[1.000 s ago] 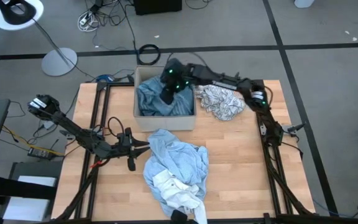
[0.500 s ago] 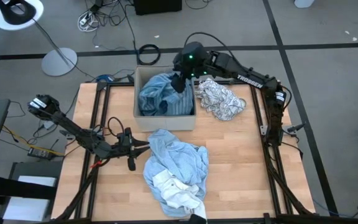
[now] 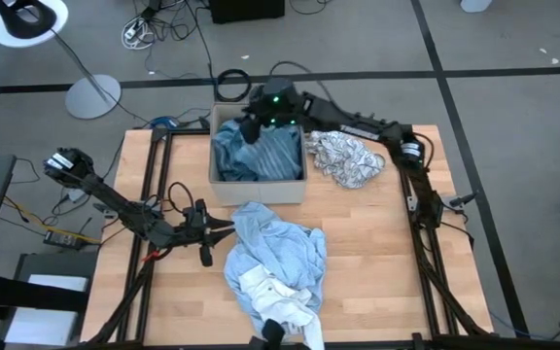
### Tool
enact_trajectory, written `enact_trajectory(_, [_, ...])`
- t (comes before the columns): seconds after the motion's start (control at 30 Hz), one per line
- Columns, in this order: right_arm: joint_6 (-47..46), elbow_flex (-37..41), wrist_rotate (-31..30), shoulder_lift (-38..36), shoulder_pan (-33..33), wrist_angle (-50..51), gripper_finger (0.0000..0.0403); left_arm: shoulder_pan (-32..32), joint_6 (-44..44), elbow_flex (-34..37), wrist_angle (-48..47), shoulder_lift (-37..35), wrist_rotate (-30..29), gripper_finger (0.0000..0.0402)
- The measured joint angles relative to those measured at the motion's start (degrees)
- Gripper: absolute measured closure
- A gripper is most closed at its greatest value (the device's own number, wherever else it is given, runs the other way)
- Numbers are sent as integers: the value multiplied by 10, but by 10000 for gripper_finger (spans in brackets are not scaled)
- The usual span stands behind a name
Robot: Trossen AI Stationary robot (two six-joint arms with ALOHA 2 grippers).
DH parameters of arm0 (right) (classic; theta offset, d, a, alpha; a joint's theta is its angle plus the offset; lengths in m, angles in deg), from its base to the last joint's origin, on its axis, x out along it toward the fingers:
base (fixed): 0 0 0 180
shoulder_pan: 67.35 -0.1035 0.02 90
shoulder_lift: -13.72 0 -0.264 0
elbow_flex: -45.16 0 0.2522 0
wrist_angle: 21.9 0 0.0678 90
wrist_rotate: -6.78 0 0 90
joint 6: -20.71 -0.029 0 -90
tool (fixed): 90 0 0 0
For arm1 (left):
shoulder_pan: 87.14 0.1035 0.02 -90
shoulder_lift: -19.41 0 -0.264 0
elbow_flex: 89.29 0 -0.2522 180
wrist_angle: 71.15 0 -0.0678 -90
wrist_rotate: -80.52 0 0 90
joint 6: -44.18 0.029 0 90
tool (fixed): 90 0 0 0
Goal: Sort clothes
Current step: Put the blue cloth into the laundry organizer, then put the light blue cloth into the laundry organizer
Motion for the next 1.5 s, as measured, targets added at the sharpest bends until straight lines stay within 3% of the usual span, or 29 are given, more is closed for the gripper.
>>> enact_trajectory(0.2, [20,0,2,25,9,-13,351,0,-1,0,-10,0,0,303])
enact_trajectory(0.33, [62,-6,15,4,13,-9,397,0,-2,0,-10,0,0,303])
enact_trajectory(0.5, [84,-15,16,-59,14,1,357,0,-2,0,-10,0,0,303])
enact_trajectory(0.67, [100,-15,13,-136,13,100,299,0,-10,0,-9,0,0,303])
enact_trajectory(0.83, [129,-15,7,-222,9,281,273,0,-29,0,-14,0,-4,303])
enact_trajectory(1.03, [95,-9,7,-292,-5,524,276,0,-29,0,-15,0,-9,303])
enact_trajectory(1.13, [74,24,7,-318,-38,594,278,0,-29,0,-15,0,-9,303])
enact_trajectory(1.37, [31,192,-17,-387,-156,553,279,0,-29,0,-15,0,-9,303])
enact_trajectory(1.5, [-2,311,-18,-416,-220,459,280,0,-29,0,-15,0,-9,303])
